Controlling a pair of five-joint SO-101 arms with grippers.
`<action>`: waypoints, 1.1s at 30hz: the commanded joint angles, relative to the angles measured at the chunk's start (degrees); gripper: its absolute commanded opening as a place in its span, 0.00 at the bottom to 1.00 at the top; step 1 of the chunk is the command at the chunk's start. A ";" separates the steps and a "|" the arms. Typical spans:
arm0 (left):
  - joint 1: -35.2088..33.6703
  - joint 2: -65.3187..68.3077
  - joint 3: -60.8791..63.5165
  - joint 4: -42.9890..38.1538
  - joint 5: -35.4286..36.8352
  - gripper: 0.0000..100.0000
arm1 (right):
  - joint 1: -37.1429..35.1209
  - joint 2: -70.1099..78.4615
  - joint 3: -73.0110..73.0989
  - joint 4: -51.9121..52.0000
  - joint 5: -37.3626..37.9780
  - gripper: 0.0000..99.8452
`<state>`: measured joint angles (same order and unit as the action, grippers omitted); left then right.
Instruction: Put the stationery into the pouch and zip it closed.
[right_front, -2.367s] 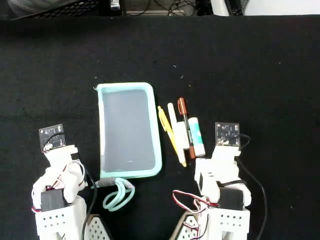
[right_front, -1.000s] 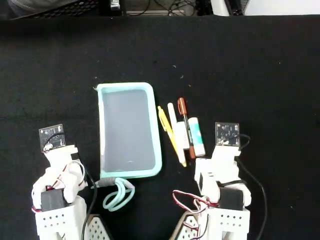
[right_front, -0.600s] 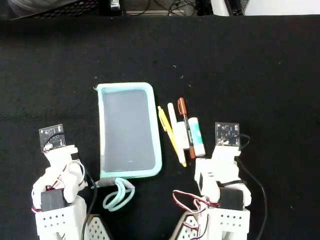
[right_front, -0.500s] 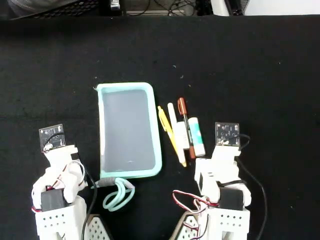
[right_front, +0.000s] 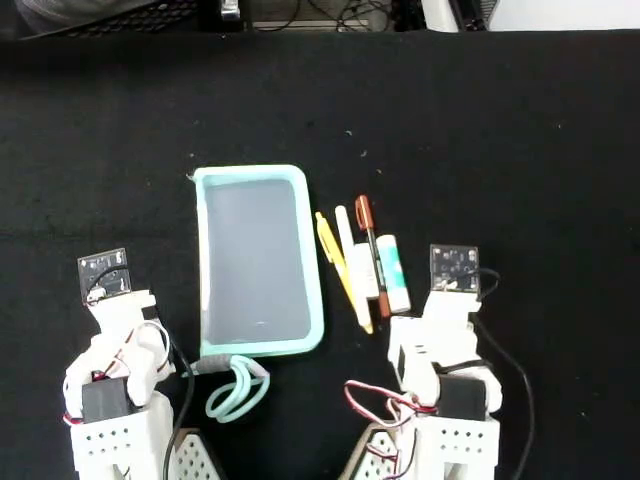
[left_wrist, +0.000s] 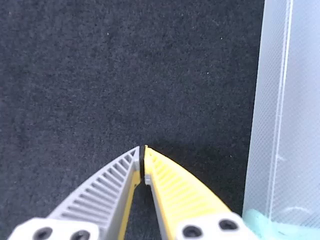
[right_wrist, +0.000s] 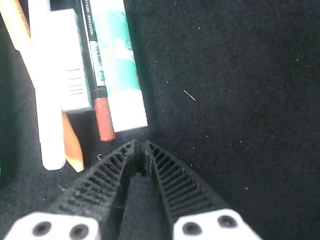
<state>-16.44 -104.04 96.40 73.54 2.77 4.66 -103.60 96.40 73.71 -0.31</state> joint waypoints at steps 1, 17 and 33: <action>-0.13 -0.18 0.92 -0.53 0.53 0.03 | -5.98 -3.30 0.13 0.26 -0.44 0.01; -12.44 -0.18 0.92 -0.53 0.44 0.03 | -33.85 -3.38 -0.40 -1.05 -0.26 0.01; -20.97 -0.18 0.92 -0.53 0.53 0.03 | -42.37 -3.21 -6.99 -4.13 -6.77 0.31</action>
<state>-38.51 -104.04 96.40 73.54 2.86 -36.57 -103.60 95.69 67.74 -3.65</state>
